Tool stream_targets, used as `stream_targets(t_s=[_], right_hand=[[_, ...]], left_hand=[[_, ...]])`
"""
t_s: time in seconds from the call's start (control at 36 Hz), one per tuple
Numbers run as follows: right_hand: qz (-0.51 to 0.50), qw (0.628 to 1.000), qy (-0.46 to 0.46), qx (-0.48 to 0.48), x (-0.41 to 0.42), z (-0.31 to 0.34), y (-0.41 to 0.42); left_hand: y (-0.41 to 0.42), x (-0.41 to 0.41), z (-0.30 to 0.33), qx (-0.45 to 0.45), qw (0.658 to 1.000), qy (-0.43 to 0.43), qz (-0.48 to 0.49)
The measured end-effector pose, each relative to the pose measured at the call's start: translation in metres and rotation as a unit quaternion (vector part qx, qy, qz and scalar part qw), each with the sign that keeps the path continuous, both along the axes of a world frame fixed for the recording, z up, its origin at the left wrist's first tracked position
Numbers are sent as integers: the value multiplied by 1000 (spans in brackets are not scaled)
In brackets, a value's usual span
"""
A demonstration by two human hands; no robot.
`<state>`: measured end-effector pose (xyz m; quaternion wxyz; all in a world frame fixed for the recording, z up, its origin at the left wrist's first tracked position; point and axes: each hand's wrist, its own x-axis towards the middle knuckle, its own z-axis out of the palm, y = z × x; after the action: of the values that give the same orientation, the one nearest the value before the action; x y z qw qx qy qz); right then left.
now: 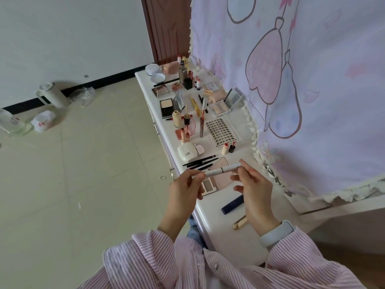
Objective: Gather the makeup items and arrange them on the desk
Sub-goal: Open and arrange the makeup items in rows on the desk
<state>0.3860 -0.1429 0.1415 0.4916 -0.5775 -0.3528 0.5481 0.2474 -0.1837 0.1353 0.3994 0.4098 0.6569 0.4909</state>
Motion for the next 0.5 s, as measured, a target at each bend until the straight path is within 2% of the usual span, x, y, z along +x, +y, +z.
stream_targets(t_s=[0.11, 0.19, 0.31, 0.39, 0.5], right_hand=[[-14, 997, 67, -46, 0, 4, 3], [3, 998, 36, -53, 2, 1, 8], [66, 998, 0, -1, 6, -3, 14], [101, 994, 30, 4, 11, -4, 19], [149, 989, 20, -5, 16, -4, 25]], left_hand=[[3, 0, -2, -2, 999, 35, -10], [5, -1, -5, -33, 997, 56, -42], [6, -5, -9, -72, 997, 19, -25], [6, -12, -11, -90, 995, -25, -15], [7, -21, -14, -88, 992, -36, -88]])
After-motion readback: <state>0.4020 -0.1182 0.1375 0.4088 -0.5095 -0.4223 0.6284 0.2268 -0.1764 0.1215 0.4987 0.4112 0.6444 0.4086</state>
